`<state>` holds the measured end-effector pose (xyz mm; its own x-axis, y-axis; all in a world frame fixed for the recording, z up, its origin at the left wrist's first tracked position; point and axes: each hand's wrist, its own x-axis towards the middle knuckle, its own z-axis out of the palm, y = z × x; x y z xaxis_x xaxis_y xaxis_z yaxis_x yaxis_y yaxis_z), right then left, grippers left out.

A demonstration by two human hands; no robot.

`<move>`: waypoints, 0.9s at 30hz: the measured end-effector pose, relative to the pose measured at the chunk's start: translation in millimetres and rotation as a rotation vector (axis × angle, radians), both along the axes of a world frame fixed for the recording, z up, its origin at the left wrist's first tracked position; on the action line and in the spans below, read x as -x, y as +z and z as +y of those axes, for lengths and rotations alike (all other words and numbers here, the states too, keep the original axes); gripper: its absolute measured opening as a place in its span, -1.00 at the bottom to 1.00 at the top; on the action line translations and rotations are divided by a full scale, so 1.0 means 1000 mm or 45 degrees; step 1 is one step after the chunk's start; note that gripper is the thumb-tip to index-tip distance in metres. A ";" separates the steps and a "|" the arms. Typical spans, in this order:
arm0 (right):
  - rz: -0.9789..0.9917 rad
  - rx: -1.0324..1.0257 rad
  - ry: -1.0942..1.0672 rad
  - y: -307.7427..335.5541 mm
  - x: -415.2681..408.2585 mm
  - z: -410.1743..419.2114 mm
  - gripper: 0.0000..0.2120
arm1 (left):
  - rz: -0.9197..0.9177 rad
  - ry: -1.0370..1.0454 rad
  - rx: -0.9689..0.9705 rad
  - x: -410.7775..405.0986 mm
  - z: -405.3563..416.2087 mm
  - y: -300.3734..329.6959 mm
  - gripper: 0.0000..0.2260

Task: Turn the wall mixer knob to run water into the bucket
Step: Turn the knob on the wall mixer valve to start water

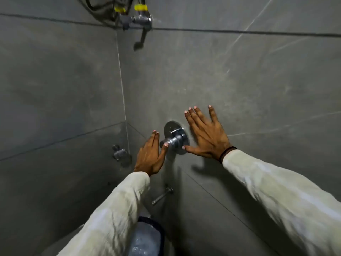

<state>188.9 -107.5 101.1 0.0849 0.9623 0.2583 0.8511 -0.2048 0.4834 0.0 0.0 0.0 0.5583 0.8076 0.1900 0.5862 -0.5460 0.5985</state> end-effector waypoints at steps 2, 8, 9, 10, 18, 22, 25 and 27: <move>-0.091 0.082 0.004 -0.017 -0.011 0.022 0.18 | 0.000 0.049 0.077 -0.013 0.016 -0.015 -0.35; -0.471 0.225 0.044 -0.066 -0.032 0.077 0.13 | 0.101 0.088 0.144 -0.042 0.043 -0.062 -0.44; -0.551 0.233 0.031 -0.071 -0.033 0.083 0.13 | 0.099 0.096 0.173 -0.045 0.047 -0.068 -0.44; -0.617 0.239 0.022 -0.076 -0.034 0.089 0.13 | 0.095 0.105 0.198 -0.047 0.051 -0.072 -0.44; -0.735 0.190 0.025 -0.087 -0.031 0.103 0.11 | -0.085 0.163 0.438 -0.056 0.061 -0.093 -0.46; -0.735 0.176 0.035 -0.087 -0.031 0.101 0.06 | -0.278 0.212 0.653 -0.056 0.059 -0.101 -0.41; -0.747 0.160 0.041 -0.087 -0.031 0.101 0.07 | -0.320 0.211 0.661 -0.054 0.060 -0.099 -0.46; -0.751 0.156 0.052 -0.086 -0.031 0.101 0.06 | -0.313 0.199 0.668 -0.051 0.062 -0.094 -0.43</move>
